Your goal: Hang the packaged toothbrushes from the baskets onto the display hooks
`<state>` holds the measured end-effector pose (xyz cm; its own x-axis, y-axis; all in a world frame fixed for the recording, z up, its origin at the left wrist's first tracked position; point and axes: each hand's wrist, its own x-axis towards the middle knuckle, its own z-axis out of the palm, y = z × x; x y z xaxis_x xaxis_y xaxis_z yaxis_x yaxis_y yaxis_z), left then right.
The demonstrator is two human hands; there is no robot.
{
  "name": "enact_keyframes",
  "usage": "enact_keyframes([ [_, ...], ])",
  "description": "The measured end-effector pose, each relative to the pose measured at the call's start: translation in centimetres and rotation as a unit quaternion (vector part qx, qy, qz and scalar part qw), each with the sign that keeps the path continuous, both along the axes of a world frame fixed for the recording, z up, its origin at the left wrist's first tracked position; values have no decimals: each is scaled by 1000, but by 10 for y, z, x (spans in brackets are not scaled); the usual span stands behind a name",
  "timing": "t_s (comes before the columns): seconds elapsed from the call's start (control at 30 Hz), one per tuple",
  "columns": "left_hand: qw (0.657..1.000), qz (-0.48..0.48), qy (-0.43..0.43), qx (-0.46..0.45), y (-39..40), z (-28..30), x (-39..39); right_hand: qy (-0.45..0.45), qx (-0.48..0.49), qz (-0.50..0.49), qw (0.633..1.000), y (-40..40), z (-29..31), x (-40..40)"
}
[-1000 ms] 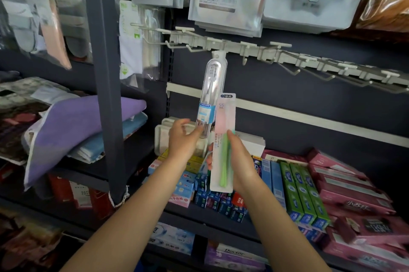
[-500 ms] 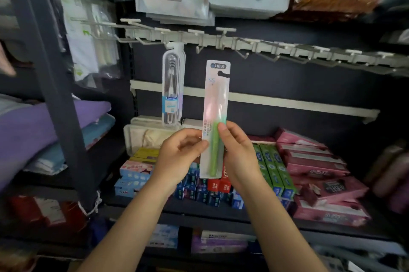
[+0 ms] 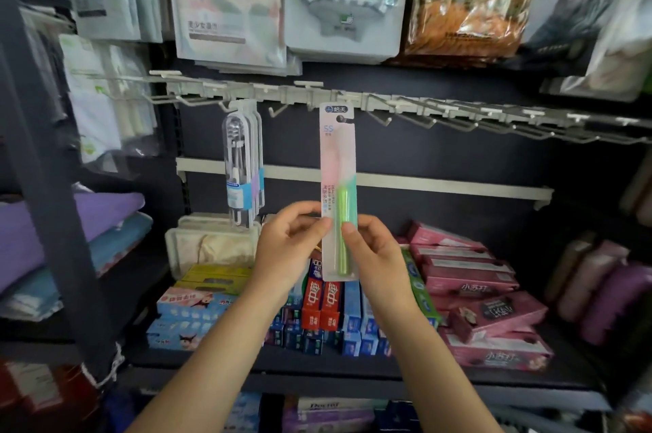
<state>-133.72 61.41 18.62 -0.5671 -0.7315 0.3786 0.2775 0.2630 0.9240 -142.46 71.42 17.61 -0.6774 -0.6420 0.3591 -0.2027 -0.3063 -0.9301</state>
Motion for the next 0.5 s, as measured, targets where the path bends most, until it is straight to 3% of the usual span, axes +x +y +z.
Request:
enact_keyframes([
  [0.27, 1000, 11, 2, -8, 1, -1, -1, 14, 13, -7, 1000, -2, -1, -1],
  [0.5, 996, 43, 11, -81, 3, 0, -3, -10, 10, 2, 1000, -3, -6, 2],
])
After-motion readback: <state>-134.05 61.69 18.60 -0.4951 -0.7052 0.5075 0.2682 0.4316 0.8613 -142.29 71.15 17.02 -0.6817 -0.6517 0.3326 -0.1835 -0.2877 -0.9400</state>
